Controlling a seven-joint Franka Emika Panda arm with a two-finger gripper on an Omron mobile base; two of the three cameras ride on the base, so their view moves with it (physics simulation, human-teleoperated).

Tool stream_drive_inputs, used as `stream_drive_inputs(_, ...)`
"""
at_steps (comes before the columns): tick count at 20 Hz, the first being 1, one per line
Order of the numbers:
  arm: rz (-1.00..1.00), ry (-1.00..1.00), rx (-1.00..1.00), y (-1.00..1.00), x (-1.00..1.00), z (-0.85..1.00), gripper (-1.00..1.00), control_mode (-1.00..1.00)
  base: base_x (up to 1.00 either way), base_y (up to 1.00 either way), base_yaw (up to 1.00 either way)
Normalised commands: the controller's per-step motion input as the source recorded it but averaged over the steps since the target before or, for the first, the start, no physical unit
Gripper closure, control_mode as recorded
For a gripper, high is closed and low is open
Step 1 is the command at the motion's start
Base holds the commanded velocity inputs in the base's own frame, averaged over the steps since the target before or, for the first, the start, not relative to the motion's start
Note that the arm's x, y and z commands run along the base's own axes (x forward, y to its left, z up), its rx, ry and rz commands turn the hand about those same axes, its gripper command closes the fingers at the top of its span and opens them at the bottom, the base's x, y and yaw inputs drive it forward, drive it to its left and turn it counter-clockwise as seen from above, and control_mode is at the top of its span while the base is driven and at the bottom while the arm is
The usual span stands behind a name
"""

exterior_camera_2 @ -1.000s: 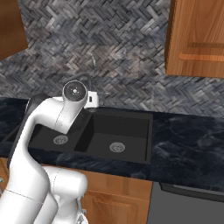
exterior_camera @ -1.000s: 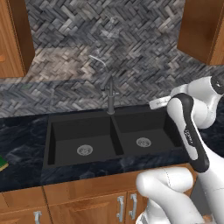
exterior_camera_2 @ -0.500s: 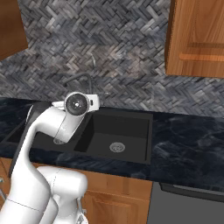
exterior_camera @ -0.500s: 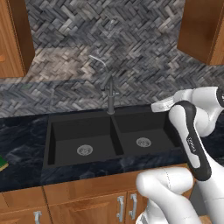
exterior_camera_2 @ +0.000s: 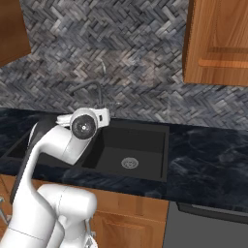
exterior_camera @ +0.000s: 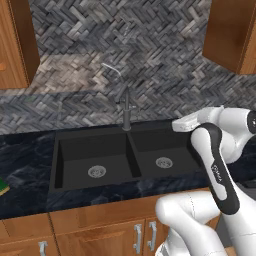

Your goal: Soak the sponge with water for a few seconds and then drop it inside the sink.

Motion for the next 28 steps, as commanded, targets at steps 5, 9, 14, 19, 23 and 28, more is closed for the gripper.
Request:
stream_drive_inputs(5,0.00,-0.02,0.01,0.00,0.03,0.00,-1.00,-1.00,0.00,0.00,0.00)
stream_drive_inputs(9,0.01,-0.01,0.01,0.00,0.11,0.00,-1.00,-1.00,0.00,0.00,0.00)
stream_drive_inputs(14,0.09,0.00,0.01,-0.03,0.15,0.00,-1.00,-1.00,0.00,0.00,0.00)
stream_drive_inputs(19,0.11,-0.02,0.00,0.00,0.10,-0.01,-1.00,-1.00,0.00,0.00,0.00)
stream_drive_inputs(23,0.08,-0.05,0.00,0.00,0.12,-0.07,-1.00,-1.00,0.00,0.00,0.00)
stream_drive_inputs(28,0.04,-0.08,0.04,-0.04,0.09,-0.11,-1.00,-1.00,0.00,0.00,0.00)
